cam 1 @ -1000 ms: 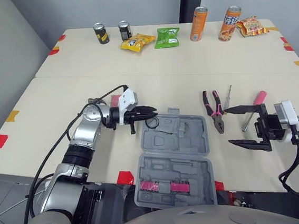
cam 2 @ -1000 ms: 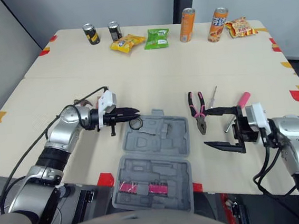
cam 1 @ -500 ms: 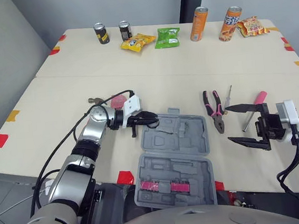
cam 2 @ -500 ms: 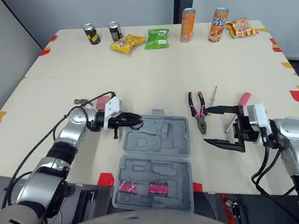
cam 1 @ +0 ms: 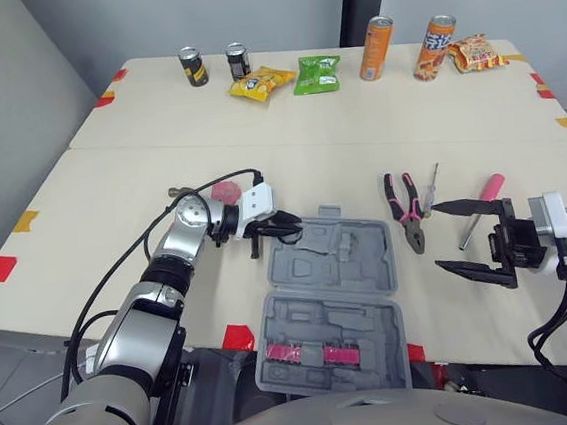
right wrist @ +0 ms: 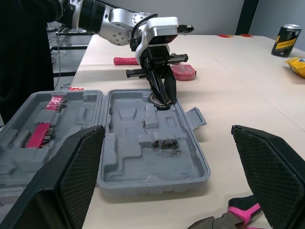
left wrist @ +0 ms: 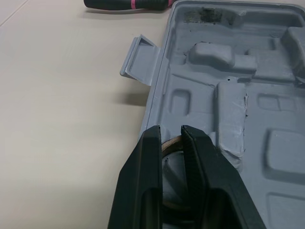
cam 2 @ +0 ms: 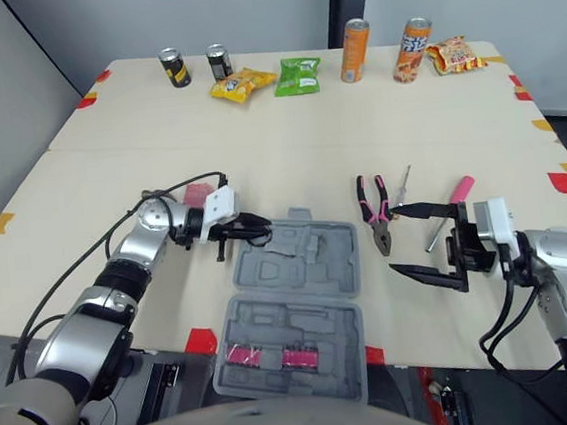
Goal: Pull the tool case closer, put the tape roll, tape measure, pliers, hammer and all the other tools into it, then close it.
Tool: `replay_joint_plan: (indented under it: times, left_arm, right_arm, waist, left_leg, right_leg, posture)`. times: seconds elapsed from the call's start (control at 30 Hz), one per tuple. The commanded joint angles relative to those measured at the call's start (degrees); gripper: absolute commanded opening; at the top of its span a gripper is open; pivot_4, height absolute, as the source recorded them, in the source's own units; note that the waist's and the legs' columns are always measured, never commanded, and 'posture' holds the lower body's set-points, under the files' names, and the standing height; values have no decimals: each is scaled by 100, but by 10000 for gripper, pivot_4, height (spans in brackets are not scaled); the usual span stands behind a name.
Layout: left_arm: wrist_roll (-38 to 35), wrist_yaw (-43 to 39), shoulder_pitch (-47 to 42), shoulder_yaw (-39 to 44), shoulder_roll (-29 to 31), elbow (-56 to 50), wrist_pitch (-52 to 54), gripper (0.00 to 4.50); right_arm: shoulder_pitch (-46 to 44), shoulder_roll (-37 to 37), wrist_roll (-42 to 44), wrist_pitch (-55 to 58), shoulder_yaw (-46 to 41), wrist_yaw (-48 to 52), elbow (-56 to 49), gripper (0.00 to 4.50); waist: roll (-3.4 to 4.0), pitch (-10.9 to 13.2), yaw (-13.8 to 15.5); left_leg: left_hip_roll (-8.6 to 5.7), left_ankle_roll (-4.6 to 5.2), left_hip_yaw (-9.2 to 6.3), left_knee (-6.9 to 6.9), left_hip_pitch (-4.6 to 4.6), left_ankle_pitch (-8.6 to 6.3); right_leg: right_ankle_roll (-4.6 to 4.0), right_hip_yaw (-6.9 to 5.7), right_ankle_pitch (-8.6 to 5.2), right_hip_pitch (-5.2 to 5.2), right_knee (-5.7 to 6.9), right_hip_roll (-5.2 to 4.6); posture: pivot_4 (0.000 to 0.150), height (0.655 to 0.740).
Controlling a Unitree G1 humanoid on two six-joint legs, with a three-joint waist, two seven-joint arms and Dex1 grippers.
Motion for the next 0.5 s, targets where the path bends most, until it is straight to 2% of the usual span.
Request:
replay_joint_plan:
  times: [0.03,0.17,0.37,0.5]
  left_arm:
    - [209,29,150,-118,8,193,69,7526]
    - [-263,-30,161,234,-67,-148,244,7526]
    - [-1561,47,604,1186,177,-1964,1251,7526]
    - [-2032,368,1234,1689,559,-3052,1897,7526]
  right_arm:
    - [-5,8,52,-12,-152,7,-225,45000]
    - [-10,43,92,32,-180,-59,-221,45000]
    - [53,177,213,317,-408,-499,-206,45000]
    - [125,280,149,389,-623,-858,-96,45000]
  waist:
    - [1,-5,-2]
    - [0,-5,-5]
    - [-12,3,-52]
    - [-11,3,-153]
  left_leg:
    - [0,2,0,0,1,-1]
    - [0,12,-1,0,1,-4]
    - [6,21,-20,4,-32,-2]
    - [1,28,-22,2,-32,-2]
  right_leg:
    - [0,0,0,0,0,-1]
    - [-2,-4,-1,-1,1,-5]
    - [-9,-17,-5,-43,16,-6]
    - [-20,-16,-11,-47,8,-7]
  posture:
    - [1500,7400]
    - [1500,7400]
    - [1500,7400]
    - [1500,7400]
